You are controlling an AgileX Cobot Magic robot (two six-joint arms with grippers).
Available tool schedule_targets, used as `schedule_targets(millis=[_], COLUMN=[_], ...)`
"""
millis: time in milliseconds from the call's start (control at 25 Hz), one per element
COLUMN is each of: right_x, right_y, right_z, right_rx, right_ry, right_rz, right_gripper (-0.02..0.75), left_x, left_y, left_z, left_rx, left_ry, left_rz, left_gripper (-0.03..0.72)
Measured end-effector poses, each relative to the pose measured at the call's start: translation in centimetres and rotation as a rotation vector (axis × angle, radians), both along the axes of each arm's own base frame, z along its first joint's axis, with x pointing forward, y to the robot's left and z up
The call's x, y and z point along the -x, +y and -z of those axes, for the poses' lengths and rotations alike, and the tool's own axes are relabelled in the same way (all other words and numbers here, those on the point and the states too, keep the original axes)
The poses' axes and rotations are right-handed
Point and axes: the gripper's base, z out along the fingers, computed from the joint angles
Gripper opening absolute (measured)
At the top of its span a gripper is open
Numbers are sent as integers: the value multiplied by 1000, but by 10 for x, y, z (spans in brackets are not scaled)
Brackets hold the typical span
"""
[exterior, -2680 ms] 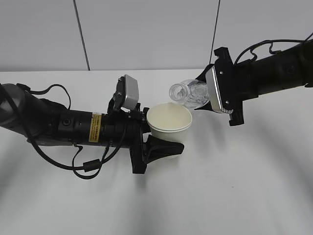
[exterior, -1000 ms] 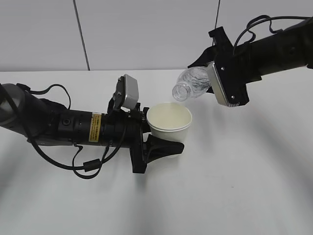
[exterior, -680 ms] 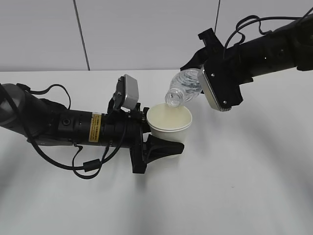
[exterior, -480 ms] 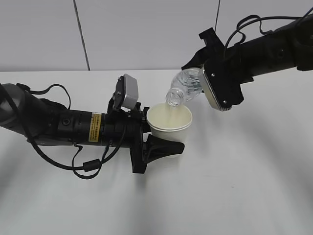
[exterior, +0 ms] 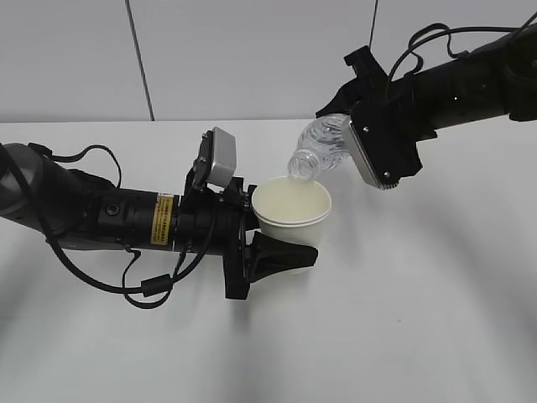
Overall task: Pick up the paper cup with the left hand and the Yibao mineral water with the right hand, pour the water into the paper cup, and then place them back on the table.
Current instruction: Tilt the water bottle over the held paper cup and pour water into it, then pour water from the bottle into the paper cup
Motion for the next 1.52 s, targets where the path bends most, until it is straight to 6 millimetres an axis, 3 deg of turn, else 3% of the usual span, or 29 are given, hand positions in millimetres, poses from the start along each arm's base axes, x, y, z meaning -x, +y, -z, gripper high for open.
schedule_targets(millis=[1520], right_x=[0], right_y=[4], right_z=[-1], right_rx=[98], right_ry=[-77], right_rz=[-63], right_gripper=[446], left_x=[-3], left_y=[1], left_z=[4], left_rx=[-43], left_ry=[39], left_rz=[-39], left_gripper=[412])
